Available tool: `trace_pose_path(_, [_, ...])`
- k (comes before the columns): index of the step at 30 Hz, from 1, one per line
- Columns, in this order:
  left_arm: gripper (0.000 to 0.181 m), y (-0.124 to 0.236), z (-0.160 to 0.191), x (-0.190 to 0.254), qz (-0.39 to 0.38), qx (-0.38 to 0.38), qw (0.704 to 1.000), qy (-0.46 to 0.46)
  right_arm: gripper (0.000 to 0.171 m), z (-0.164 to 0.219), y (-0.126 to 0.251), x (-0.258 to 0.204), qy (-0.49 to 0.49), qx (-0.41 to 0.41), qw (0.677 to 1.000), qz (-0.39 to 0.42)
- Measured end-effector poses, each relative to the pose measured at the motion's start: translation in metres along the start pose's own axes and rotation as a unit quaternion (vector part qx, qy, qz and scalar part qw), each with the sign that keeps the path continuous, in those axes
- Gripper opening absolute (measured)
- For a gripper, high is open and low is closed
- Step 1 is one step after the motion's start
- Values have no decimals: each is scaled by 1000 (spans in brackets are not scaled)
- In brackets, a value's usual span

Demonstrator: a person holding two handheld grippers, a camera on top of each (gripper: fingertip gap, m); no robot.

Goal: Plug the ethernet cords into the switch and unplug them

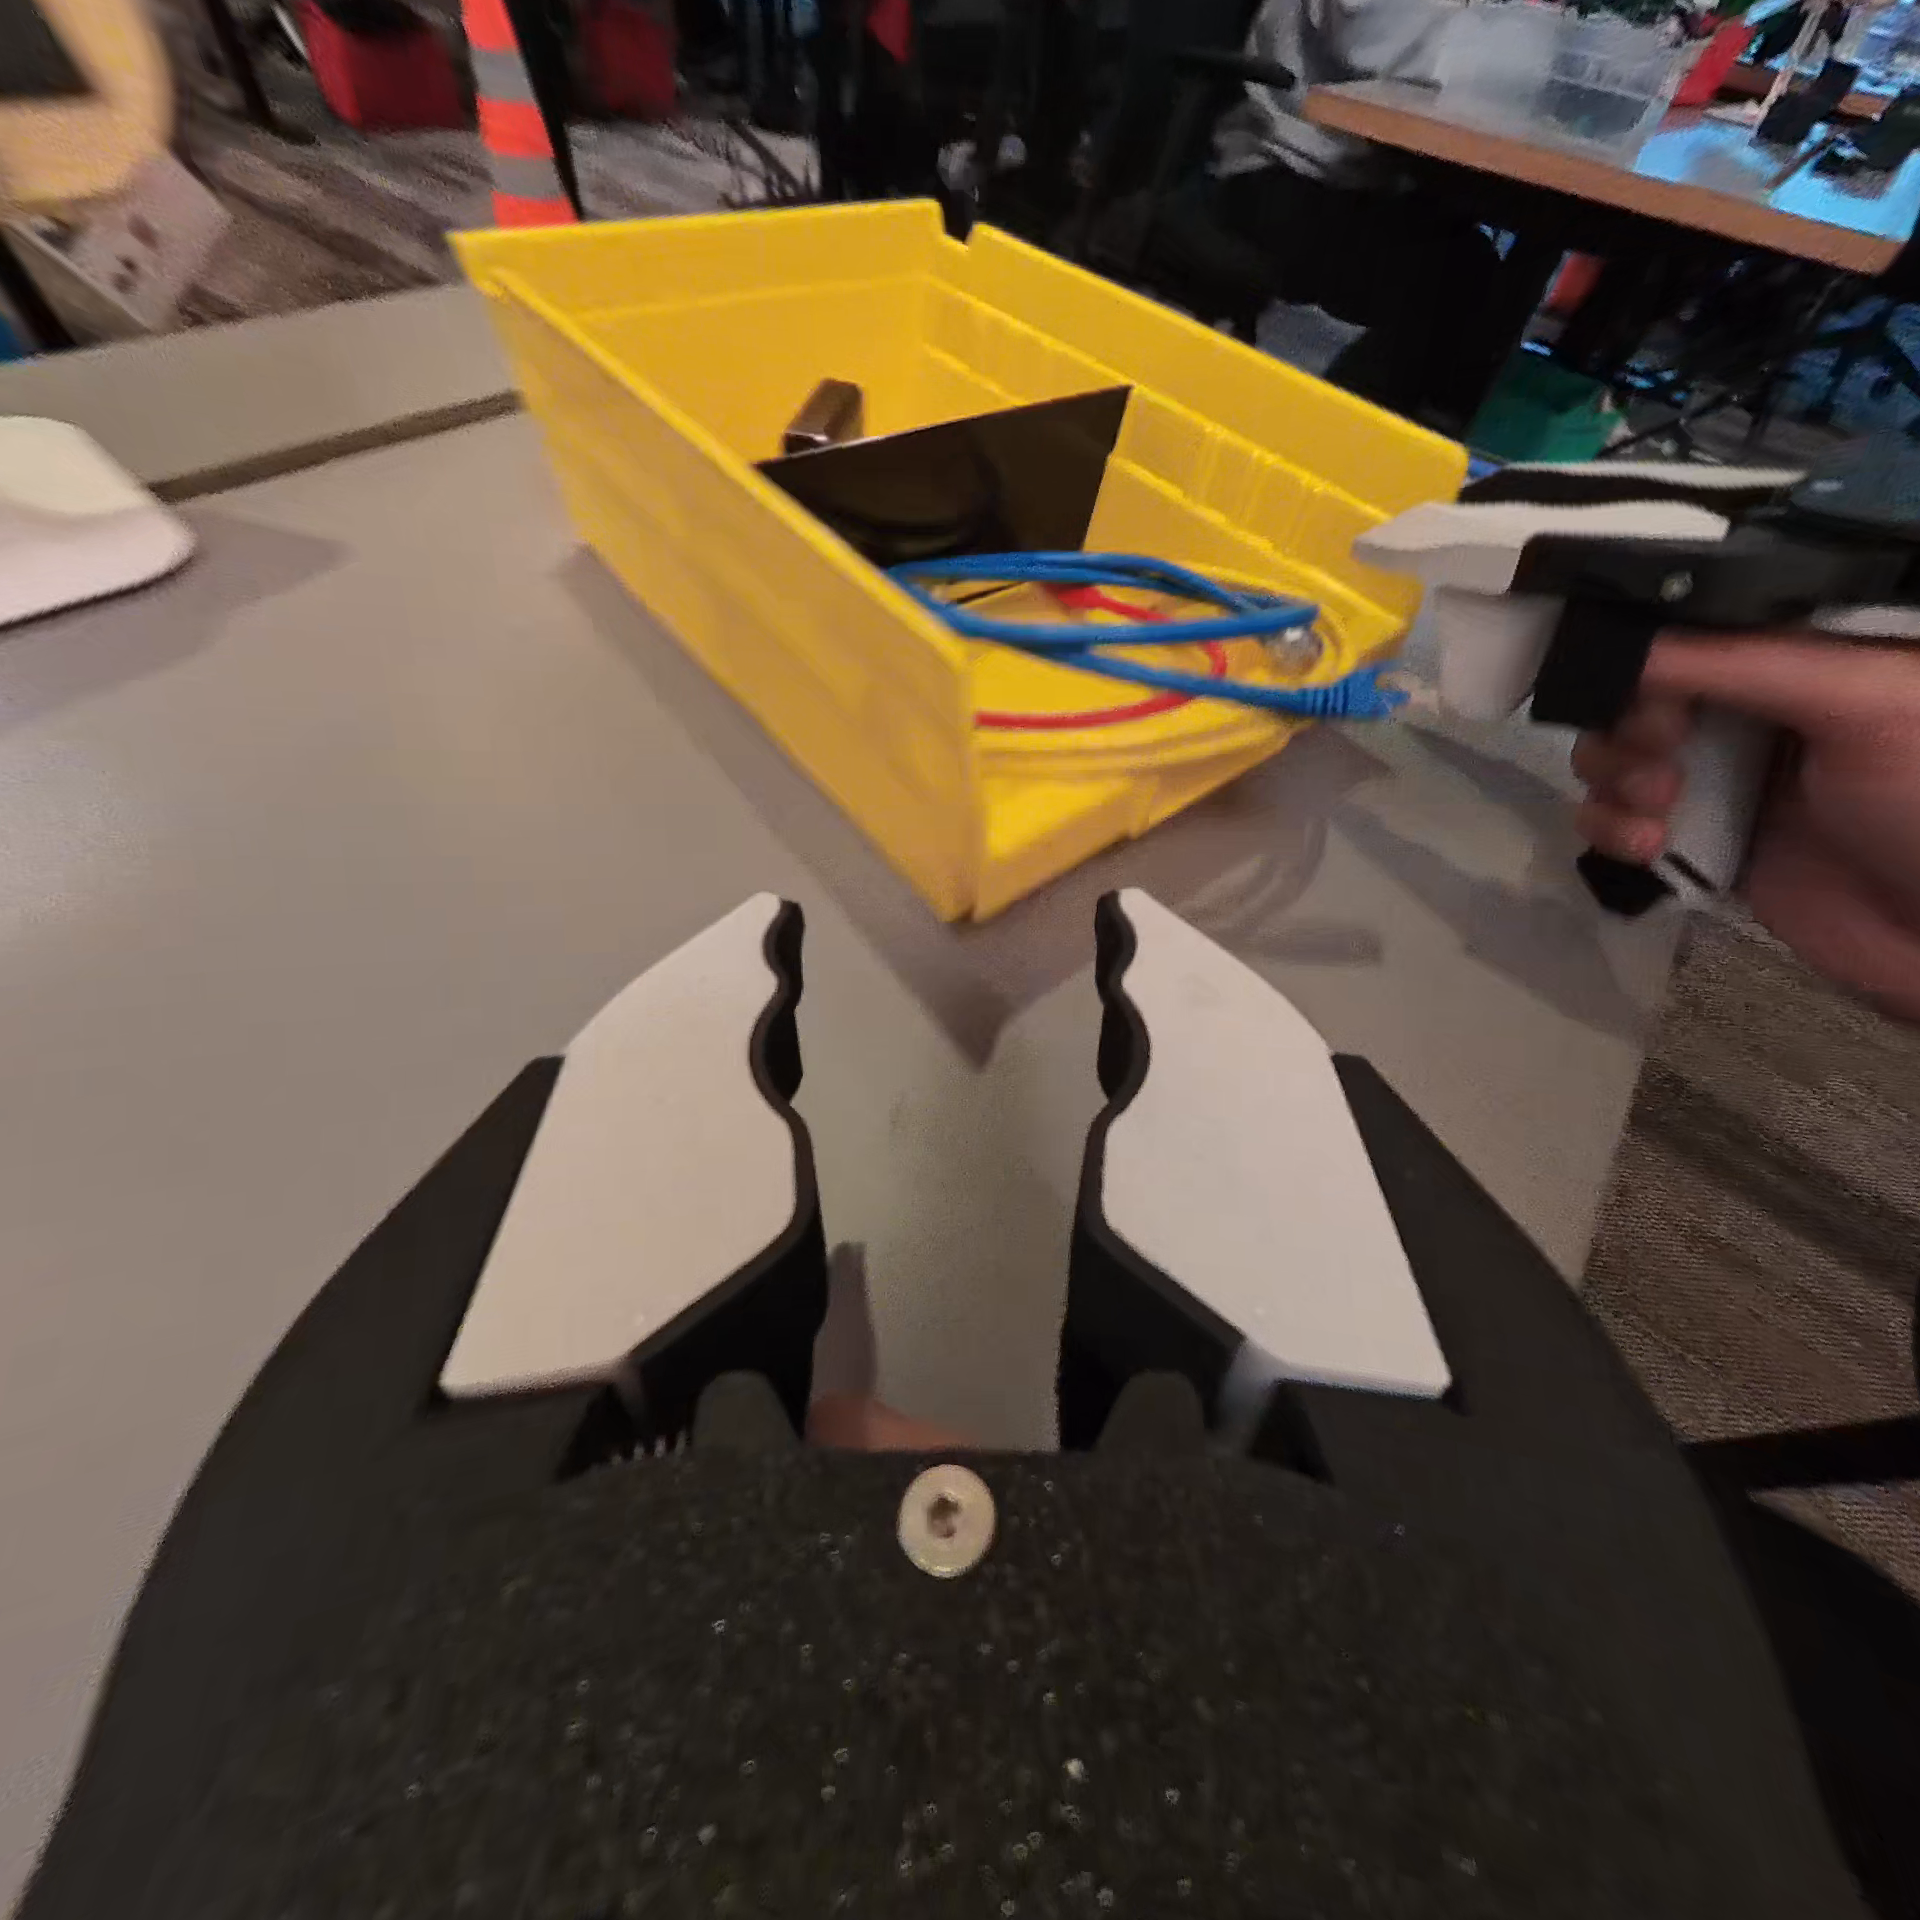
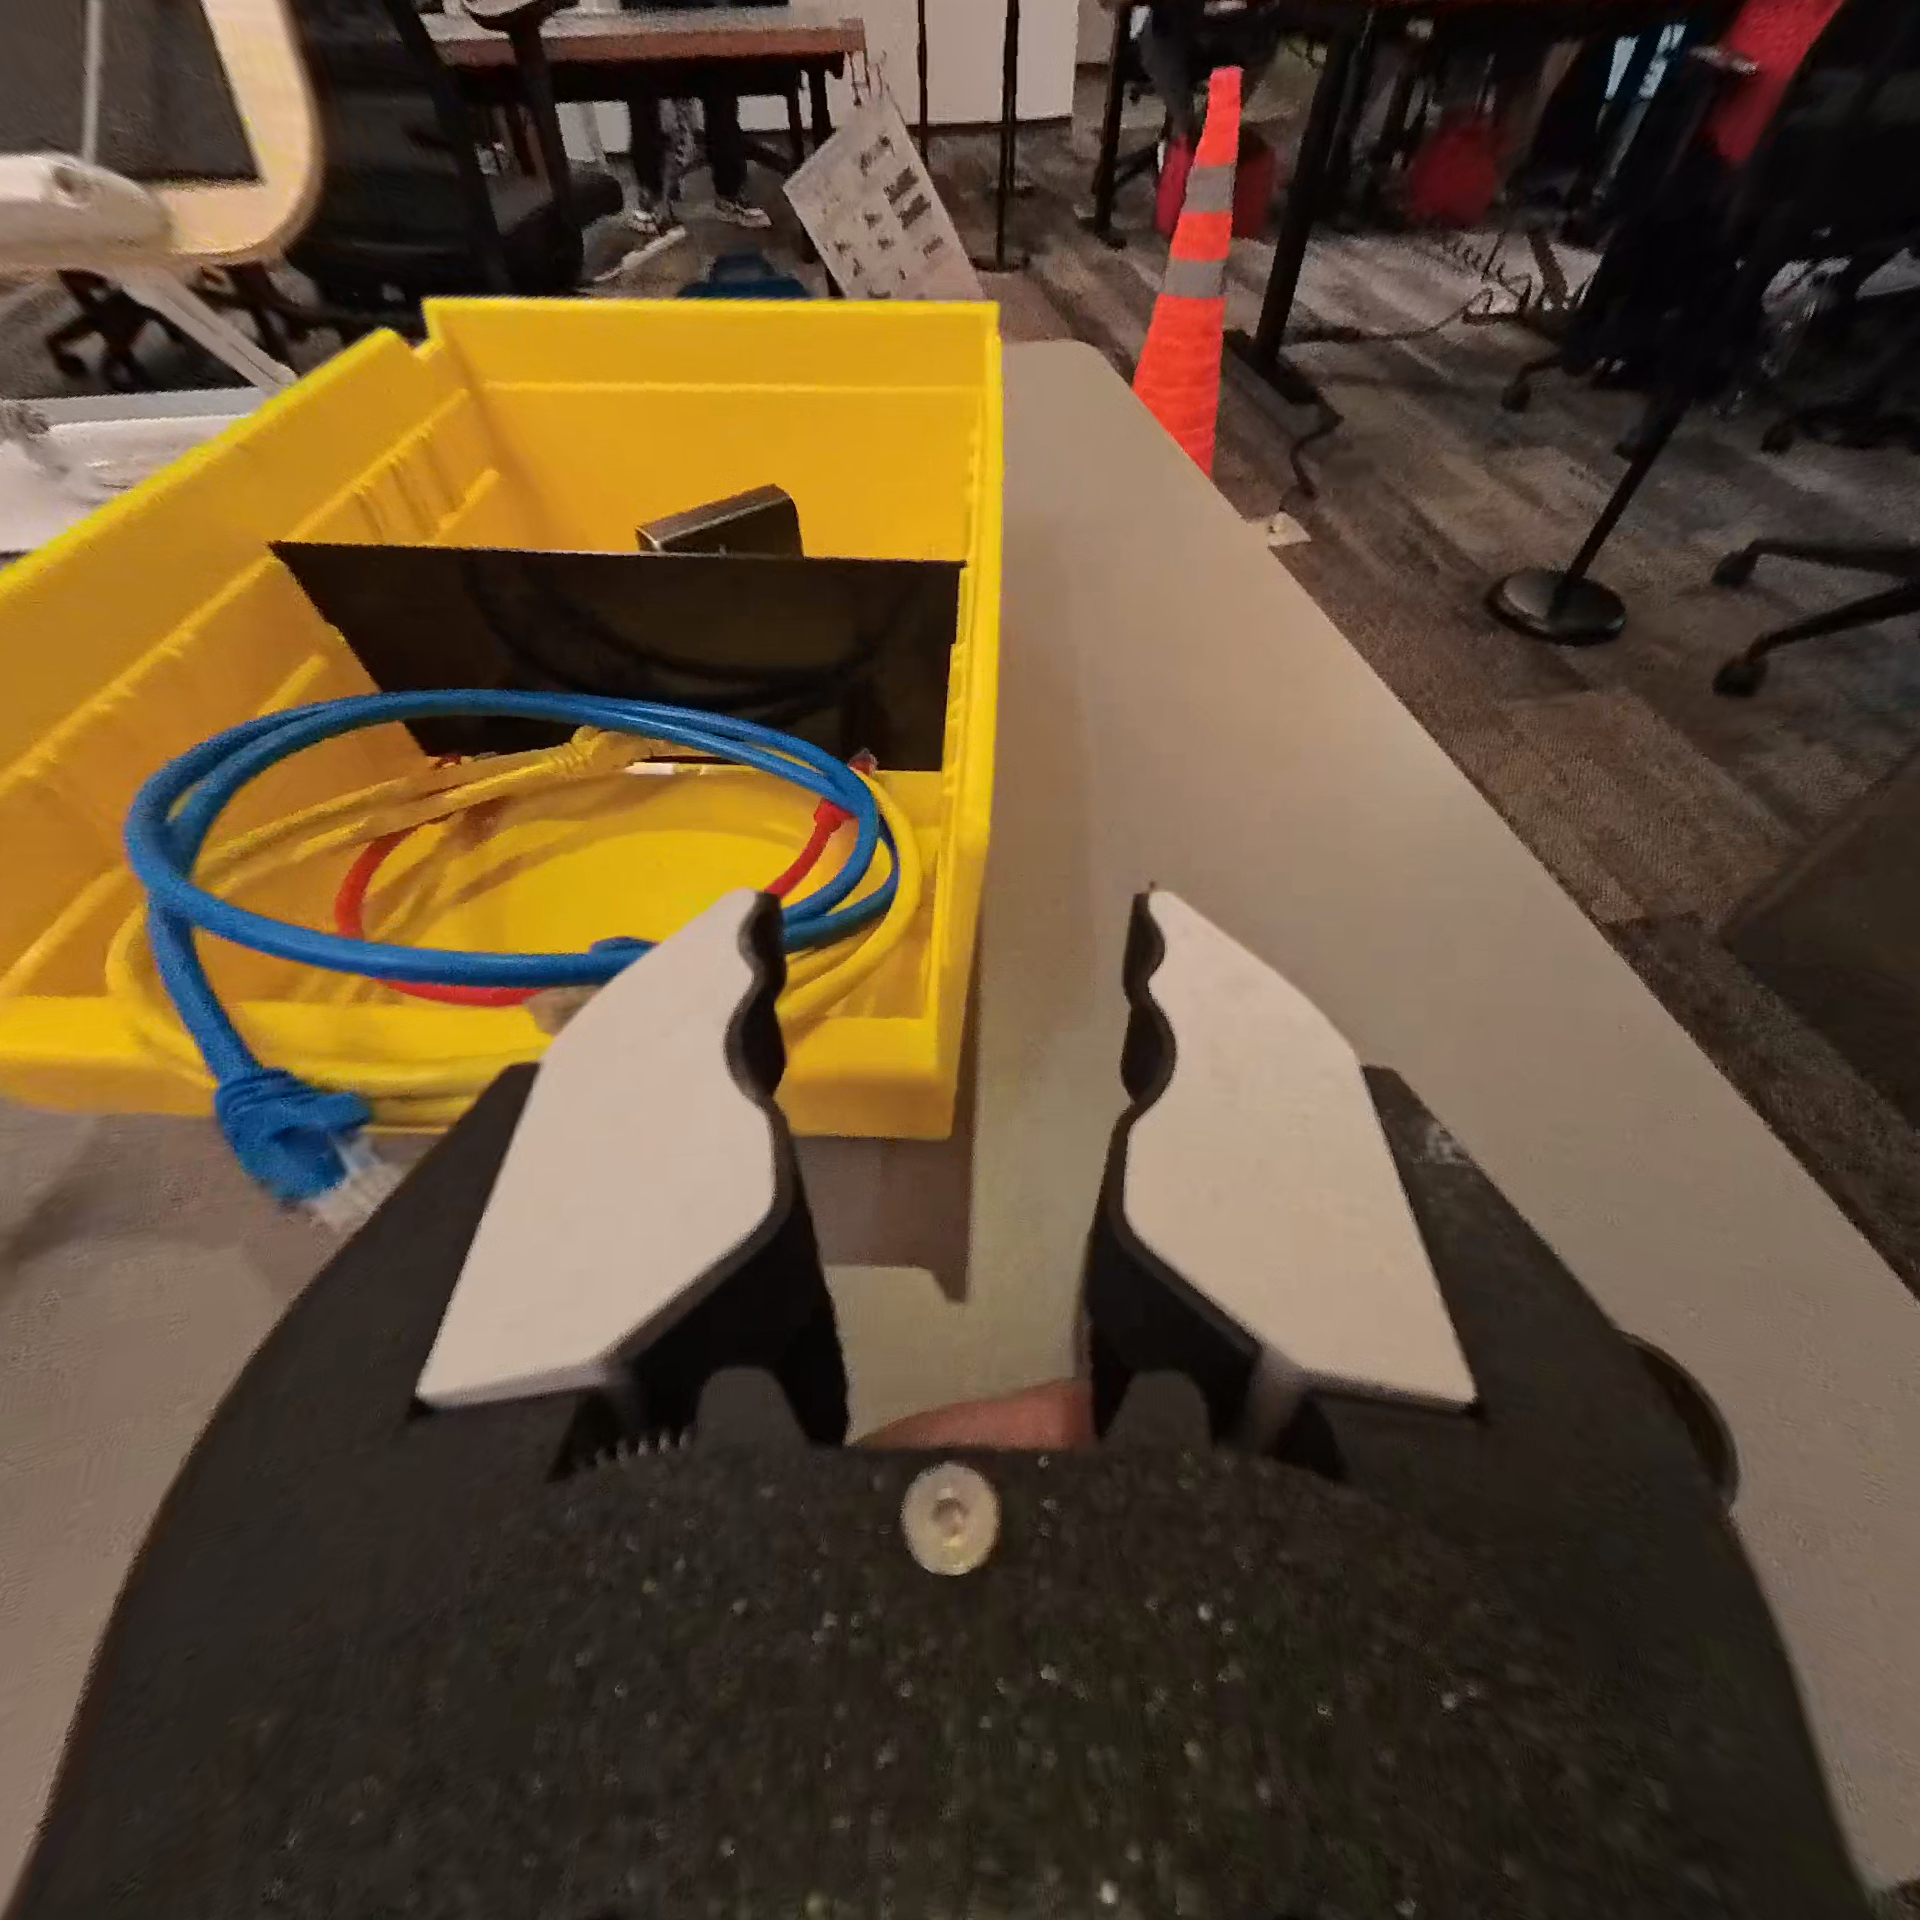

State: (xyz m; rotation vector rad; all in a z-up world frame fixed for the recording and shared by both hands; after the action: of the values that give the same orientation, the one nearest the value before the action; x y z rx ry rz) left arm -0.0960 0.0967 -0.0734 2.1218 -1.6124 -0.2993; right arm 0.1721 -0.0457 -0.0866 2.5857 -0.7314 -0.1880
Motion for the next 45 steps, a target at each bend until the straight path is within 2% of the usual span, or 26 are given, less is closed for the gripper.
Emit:
trace_pose_path(3, [50,-62,-25,9,-28,-32,999,8,61,-3,-19,3,-23,-23,999,10])
trace_pose_path(4, [46,-77,-30,9,-36,-37,999,12,56,-5,-24,3,-31,-26,999,12])
trace_pose_path(5, [37,-88,-34,8,-45,-40,998,19,43,-7,-29,4,-41,-29,999,15])
trace_pose_path(7, [25,-99,-37,4,-66,-40,996,42,8,-11,-34,2,-65,-34,997,-8])
trace_pose_path(9, [20,-103,-40,0,-86,-46,995,33,4,-11,-36,1,-79,-42,996,-12])
trace_pose_path(11, [15,-103,-43,-5,-107,-69,992,10,4,-13,-33,-5,-56,-63,996,-2])
trace_pose_path(13, [9,-98,-45,-13,-125,-60,990,18,4,-16,-25,-19,-31,-48,998,15])
trace_pose_path(16, [7,-75,-43,-22,-130,-31,990,49,5,-22,-10,-41,-27,-31,999,18])
trace_pose_path(21, [8,-6,-35,-38,-175,23,984,32,5,-33,14,-93,-8,24,999,-20])
trace_pose_path(27, [6,69,2,-98,-263,1,962,71,5,-25,0,-194,20,-9,994,-108])
trace_pose_path(31, [6,92,27,-125,-281,-14,955,98,6,-14,-10,-236,37,-32,990,-132])
trace_pose_path(36, [10,102,56,-136,-287,-27,951,116,5,-4,-24,-262,29,-60,986,-153])
trace_pose_path(39, [14,112,58,-138,-265,-43,958,103,6,-3,-25,-264,50,-51,982,-174])
trace_pose_path(42, [21,143,57,-132,-210,-11,968,138,15,-2,-13,-256,81,-63,958,-268])
trace_pose_path(45, [24,195,64,-129,-199,15,964,179,40,4,11,-245,102,-61,927,-355])
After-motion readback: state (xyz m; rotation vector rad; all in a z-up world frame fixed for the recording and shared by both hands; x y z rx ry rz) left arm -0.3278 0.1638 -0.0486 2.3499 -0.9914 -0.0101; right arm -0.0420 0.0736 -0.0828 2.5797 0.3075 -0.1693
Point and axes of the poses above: each gripper's, where its closed fingertips meet, y back along the fingers, z out of its underside, x = y × z across the jaws, the point moved 9 cm from there along y, back along the fingers, and after that the axes turned 8 degrees about -x, right-handed, at the moved point
